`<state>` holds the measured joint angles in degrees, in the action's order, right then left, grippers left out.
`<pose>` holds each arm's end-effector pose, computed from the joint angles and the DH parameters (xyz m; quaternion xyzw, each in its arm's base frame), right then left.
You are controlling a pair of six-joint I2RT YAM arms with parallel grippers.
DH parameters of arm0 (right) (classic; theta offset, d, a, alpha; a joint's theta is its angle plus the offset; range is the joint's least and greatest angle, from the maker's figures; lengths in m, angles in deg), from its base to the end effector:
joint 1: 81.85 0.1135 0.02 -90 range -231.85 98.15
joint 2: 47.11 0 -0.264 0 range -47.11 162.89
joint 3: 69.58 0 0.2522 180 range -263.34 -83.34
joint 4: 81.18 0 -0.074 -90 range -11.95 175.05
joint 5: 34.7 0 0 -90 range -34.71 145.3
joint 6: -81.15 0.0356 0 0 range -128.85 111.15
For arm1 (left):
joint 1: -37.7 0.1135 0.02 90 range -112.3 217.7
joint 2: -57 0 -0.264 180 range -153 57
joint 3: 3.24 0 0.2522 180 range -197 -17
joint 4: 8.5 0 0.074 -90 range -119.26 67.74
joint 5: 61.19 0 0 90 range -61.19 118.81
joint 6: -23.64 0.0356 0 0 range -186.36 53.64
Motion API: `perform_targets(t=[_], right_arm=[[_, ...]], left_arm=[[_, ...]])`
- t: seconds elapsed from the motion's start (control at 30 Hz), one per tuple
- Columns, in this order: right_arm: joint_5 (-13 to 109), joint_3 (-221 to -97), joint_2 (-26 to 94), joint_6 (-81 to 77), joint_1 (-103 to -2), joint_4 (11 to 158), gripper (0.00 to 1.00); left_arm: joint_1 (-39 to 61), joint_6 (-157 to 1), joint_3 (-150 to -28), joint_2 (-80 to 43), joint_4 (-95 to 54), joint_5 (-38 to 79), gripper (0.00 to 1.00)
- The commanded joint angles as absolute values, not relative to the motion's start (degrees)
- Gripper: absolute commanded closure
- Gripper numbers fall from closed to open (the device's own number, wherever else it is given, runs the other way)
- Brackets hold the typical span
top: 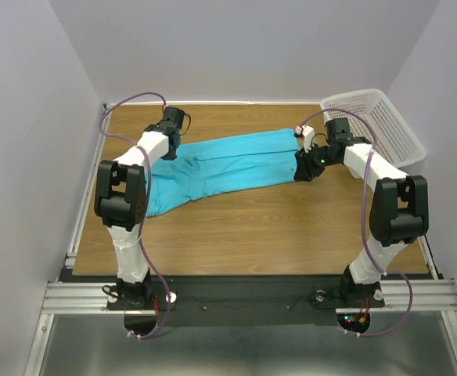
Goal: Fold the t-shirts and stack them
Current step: Fold the tshirt
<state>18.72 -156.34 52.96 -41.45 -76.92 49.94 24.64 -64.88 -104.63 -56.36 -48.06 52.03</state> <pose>0.3563 0.0520 0.2246 -0.3679 0.8484 0.2412 0.2944 0.4296 -0.0853 0.2200 0.0513 0.9258 0.1565 0.3402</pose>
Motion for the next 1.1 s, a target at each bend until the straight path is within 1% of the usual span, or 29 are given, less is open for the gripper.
perform_targets(t=[0.0,0.03,0.07,0.1,0.13,0.17,0.2,0.27,0.3,0.37,0.4,0.5,0.53,0.7,0.73,0.83,0.93,0.97,1.0,1.03,1.07], right_arm=[[17.41,-155.59,51.42,-42.17,-77.19,51.48,0.52],[17.33,-155.5,51.42,-42.25,-77.28,51.48,0.52],[17.24,-155.5,51.42,-42.25,-77.19,51.57,0.52],[17.06,-155.5,51.51,-42.25,-77.28,51.48,0.52],[16.98,-155.5,51.51,-42.25,-77.28,51.48,0.52],[17.06,-155.5,51.51,-42.25,-77.19,51.57,0.52],[17.06,-155.42,51.42,-42.34,-77.19,51.48,0.52],[16.98,-155.33,51.33,-42.34,-77.28,51.48,0.52],[16.89,-155.24,51.33,-42.34,-77.19,51.48,0.52],[16.45,-155.24,51.42,-42.43,-77.19,51.48,0.52],[15.23,-155.5,51.94,-42.34,-77.19,51.57,0.52],[9.89,-157.95,53.61,-40.94,-76.4,51.48,0.52],[8.72,-158.92,54.31,-40.5,-75.7,51.48,0.52],[5.02,-170.16,62.3,-33.13,-66.13,51.48,0.53],[4.59,-176.36,66.41,-31.2,-64.46,51.48,0.53],[5.37,-186.49,73.63,-22.76,-58.05,51.48,0.53],[8.71,-205.0,85.82,-13.54,-52.59,51.57,0.53],[9.58,-209.25,87.87,-11.51,-51.45,51.74,0.52],[12.38,-212.95,90.42,-6.27,-49.61,51.92,0.52],[13.54,-219.51,92.44,-4.13,-48.81,52.18,0.52],[14.59,-219.57,94.03,-2.72,-48.1,53.49,0.52]], left_arm=[[24.78,-64.51,-101.91,-48.04,-43.45,57.9,0.54],[24.78,-64.42,-101.12,-45.33,-42.4,58.69,0.42],[24.86,-64.25,-99.46,-43.83,-40.65,58.78,0.37],[24.95,-64.33,-98.57,-42.33,-39.93,58.78,0.34],[25.21,-64.86,-97.69,-39.27,-39.4,57.13,0.3],[26.52,-66.17,-95.68,-37.85,-39.31,55.11,0.28],[27.41,-68.01,-94.53,-36.53,-39.57,50.22,0.28],[30.91,-71.69,-90.94,-33.62,-40.36,43.96,0.27],[32.58,-72.76,-89.35,-32.83,-40.19,37.23,0.27],[35.31,-74.7,-86.18,-30.81,-39.66,29.99,0.28],[37.24,-76.27,-83.04,-29.15,-38.53,24.12,0.28],[40.06,-77.95,-78.18,-24.76,-36.24,17.94,0.28],[40.24,-78.22,-77.39,-23.61,-35.89,17.48,0.28],[40.86,-80.5,-72.82,-15.44,-33.08,19.58,0.27],[41.04,-82.68,-71.85,-12.2,-32.29,20.71,0.26],[42.53,-86.91,-66.85,-5.96,-28.33,20.64,0.2],[43.67,-91.83,-61.75,-1.63,-25.16,19.67,0.17],[43.94,-92.98,-59.82,-0.75,-24.64,19.5,0.17],[44.11,-94.21,-59.11,-0.05,-24.11,19.15,0.17],[44.11,-94.65,-58.4,1.0,-24.02,18.88,0.17],[44.2,-94.92,-57.87,1.45,-23.84,18.62,0.17]])
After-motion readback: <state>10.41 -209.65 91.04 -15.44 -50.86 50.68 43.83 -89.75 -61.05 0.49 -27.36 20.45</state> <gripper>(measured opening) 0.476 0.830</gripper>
